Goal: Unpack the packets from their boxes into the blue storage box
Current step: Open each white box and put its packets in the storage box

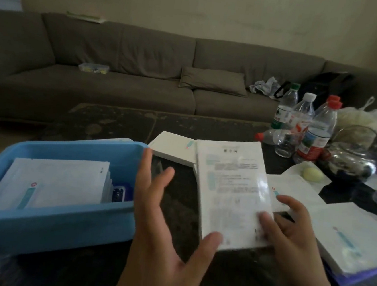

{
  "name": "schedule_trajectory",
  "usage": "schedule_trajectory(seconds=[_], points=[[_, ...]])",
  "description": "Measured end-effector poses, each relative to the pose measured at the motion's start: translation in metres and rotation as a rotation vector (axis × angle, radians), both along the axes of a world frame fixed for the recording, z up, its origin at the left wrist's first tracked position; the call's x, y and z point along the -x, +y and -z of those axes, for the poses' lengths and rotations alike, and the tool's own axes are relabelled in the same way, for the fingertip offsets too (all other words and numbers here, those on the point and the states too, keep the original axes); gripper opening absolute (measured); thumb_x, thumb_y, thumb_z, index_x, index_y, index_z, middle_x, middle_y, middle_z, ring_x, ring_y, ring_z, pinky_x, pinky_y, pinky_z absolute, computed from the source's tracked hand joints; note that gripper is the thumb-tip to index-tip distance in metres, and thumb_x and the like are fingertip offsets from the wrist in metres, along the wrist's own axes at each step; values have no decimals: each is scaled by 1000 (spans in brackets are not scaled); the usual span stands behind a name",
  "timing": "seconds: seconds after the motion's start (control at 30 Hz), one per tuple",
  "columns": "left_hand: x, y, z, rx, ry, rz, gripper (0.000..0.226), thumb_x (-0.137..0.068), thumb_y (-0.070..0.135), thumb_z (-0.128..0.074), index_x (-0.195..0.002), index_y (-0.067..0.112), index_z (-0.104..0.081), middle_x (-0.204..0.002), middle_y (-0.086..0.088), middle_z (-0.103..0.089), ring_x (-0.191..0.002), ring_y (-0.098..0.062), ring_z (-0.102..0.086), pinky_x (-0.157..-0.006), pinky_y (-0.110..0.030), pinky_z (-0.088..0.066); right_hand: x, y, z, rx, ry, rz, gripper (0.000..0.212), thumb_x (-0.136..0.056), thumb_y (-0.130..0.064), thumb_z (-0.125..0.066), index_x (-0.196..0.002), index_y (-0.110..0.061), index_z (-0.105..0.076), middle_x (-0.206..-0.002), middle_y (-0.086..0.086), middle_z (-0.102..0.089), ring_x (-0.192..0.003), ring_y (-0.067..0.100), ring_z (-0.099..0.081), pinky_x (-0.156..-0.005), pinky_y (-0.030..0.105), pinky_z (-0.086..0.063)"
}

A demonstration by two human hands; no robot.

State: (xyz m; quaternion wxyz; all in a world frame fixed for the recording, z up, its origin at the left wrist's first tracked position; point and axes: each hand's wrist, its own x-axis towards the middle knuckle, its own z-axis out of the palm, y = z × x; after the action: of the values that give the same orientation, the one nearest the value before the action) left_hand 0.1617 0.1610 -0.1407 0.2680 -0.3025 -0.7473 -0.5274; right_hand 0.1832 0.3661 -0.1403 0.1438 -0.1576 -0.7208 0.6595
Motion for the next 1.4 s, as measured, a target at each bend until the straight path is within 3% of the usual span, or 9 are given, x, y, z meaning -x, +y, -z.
schedule_trajectory(seconds=[0.17, 0.27, 0.37, 0.47, 0.6, 0.77, 1.13, 1.3, 1.4], points=[[5, 16, -4, 602, -354, -12, 60, -86, 55, -60, -134, 57, -24, -141, 44, 33, -141, 9, 23, -122, -31, -5, 35, 18, -4, -330, -333, 66, 33, -87, -40, -64, -113, -27, -48, -81, 1, -71, -53, 19, -69, -50, 30, -58], [15, 26, 2, 709, -526, 7, 63, -88, 53, -60, -140, 52, -25, -147, 40, 23, -145, 1, 11, -120, -33, -4, 43, 27, -12, -787, -484, 49, 37, -85, -54, -61, -112, -31, -52, -92, -9, -66, -72, 10, -66, -64, 27, -57], [29, 30, 8, 754, -648, 25, 70, -88, 53, -62, -144, 49, -22, -155, 29, 20, -149, -7, 1, -121, -39, -12, 65, 18, -35, -1204, -294, 140, 40, -86, -61, -53, -115, -34, -54, -106, -13, -61, -83, 6, -57, -62, 22, -47], [43, 32, 15, 823, -645, 54, 72, -88, 54, -60, -147, 44, -21, -159, 22, 19, -150, -11, 2, -122, -41, -12, 133, -1, -44, -1172, -109, -84, 44, -84, -55, -61, -121, -33, -54, -118, -10, -59, -97, 9, -58, -76, 26, -52], [66, 32, 19, 930, -686, 108, 71, -90, 50, -60, -149, 40, -21, -160, 17, 20, -150, -14, 7, -122, -44, -7, 244, -21, -19, -1207, -391, -446, 84, -72, -60, -71, -143, -33, -35, -149, 3, -39, -131, 29, -43, -104, 51, -42], [74, 25, 23, 796, -667, 95, 66, -89, 50, -60, -145, 44, -27, -158, 24, 20, -148, -6, 7, -120, -35, -7, 305, -36, 4, -1264, -621, -563, 109, -67, -66, -72, -152, -31, -13, -160, 9, -12, -143, 36, -23, -112, 55, -30], [68, 17, 23, 621, -621, 63, 60, -88, 51, -61, -139, 48, -29, -156, 31, 7, -146, 1, -2, -121, -34, -17, 277, -23, -24, -1416, -168, -306, 36, -89, -27, -61, -124, -20, -57, -113, 9, -62, -92, 25, -61, -80, 36, -52], [60, 18, 5, 579, -496, 56, 61, -90, 51, -59, -143, 44, -29, -147, 37, -4, -138, 13, -4, -118, -18, -14, 250, 2, -61, -1378, 252, -27, 18, -88, -35, -62, -103, -24, -65, -87, 1, -60, -83, 23, -60, -68, 31, -46], [46, 19, -10, 495, -355, 84, 52, -87, 55, -58, -135, 50, -39, -137, 48, -17, -133, 22, -14, -104, 1, -13, 212, 13, -94, -1082, 517, 106, 22, -86, -47, -61, -103, -33, -63, -92, -7, -59, -82, 13, -60, -66, 29, -52]])
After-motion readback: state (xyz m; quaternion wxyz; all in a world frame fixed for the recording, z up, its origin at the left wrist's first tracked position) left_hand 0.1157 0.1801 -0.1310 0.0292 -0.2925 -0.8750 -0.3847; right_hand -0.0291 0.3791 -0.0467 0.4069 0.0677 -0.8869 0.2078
